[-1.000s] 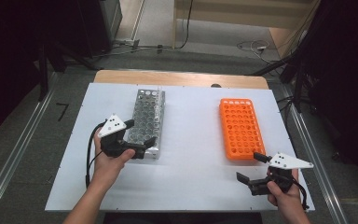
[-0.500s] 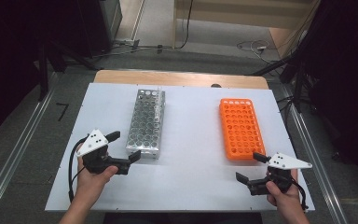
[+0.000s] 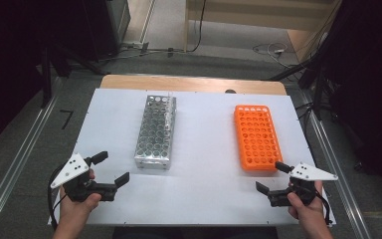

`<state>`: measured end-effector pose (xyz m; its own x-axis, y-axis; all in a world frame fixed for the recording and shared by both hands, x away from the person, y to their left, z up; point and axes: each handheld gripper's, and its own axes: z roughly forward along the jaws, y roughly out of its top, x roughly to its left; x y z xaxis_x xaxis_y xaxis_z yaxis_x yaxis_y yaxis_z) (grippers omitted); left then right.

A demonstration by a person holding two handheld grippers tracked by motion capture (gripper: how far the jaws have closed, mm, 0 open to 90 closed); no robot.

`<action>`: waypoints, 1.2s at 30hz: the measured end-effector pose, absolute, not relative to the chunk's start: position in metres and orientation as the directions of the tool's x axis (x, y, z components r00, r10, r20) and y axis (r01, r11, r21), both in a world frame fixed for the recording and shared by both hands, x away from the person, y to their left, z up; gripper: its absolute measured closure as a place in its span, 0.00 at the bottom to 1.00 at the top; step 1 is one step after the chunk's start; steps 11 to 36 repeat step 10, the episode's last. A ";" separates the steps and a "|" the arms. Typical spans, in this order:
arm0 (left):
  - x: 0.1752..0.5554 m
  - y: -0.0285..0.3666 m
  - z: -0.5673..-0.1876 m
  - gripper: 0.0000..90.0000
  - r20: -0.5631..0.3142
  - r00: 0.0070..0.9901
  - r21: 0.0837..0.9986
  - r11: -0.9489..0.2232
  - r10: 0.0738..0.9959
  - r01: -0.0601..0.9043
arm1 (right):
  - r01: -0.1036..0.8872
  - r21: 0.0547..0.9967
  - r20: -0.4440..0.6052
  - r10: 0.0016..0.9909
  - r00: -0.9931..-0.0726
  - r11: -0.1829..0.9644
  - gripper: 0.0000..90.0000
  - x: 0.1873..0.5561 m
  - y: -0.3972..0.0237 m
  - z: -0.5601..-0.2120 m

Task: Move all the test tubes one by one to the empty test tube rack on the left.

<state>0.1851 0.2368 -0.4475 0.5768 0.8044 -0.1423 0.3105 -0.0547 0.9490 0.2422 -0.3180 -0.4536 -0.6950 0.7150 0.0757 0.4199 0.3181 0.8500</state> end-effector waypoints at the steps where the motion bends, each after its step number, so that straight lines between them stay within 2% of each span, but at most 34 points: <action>1: 0.185 0.238 -0.448 0.00 -0.152 0.572 0.950 -0.040 0.806 0.310 | 0.421 0.851 0.076 0.719 -0.691 0.315 0.00 0.243 -0.320 -0.454; 36: 0.188 0.238 -0.449 0.00 -0.163 0.565 0.946 -0.035 0.809 0.322 | 0.429 0.850 0.080 0.730 -0.678 0.306 0.00 0.245 -0.323 -0.456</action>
